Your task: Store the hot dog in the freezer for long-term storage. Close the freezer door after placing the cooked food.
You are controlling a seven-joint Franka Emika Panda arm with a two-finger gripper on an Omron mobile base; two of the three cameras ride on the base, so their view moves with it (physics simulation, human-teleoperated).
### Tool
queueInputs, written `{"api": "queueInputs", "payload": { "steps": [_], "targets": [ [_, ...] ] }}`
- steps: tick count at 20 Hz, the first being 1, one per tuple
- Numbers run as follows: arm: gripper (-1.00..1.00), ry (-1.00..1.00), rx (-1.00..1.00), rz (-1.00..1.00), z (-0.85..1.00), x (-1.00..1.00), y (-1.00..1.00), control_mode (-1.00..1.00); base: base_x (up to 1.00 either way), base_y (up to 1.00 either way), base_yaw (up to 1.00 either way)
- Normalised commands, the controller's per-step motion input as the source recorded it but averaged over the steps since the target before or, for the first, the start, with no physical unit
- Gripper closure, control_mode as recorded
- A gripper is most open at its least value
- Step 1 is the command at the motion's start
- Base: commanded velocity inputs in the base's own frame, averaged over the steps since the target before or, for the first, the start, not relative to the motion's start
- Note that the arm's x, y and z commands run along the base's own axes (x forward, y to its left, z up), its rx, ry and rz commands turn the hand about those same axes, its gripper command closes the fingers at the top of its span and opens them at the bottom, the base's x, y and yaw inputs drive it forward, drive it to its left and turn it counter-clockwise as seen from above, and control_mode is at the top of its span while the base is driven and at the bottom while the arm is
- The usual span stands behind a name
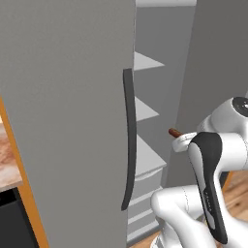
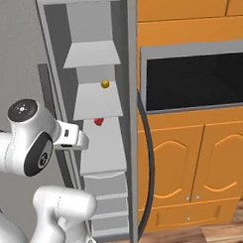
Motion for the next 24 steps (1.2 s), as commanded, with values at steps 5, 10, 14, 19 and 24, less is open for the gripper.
{"api": "queueInputs", "payload": {
  "steps": [5,10,14,19,24],
  "targets": [
    [1.00,0.00,0.00,0.00,0.00,0.00,0.00,1.00,0.20,0.00,0.00],
    [1.00,0.00,0.00,0.00,0.00,0.06,0.00,-1.00,0.19,0.00,0.00],
    [1.00,-0.15,0.00,0.00,-0.01,0.45,0.00,-1.00,0.00,0.00,0.00],
    [1.00,-0.27,0.00,0.00,-0.03,0.51,0.00,-1.00,0.00,0.00,0.00],
    [1.00,-0.22,0.00,0.00,0.00,0.53,0.00,-1.00,0.00,0.00,0.00]
  ]
}}
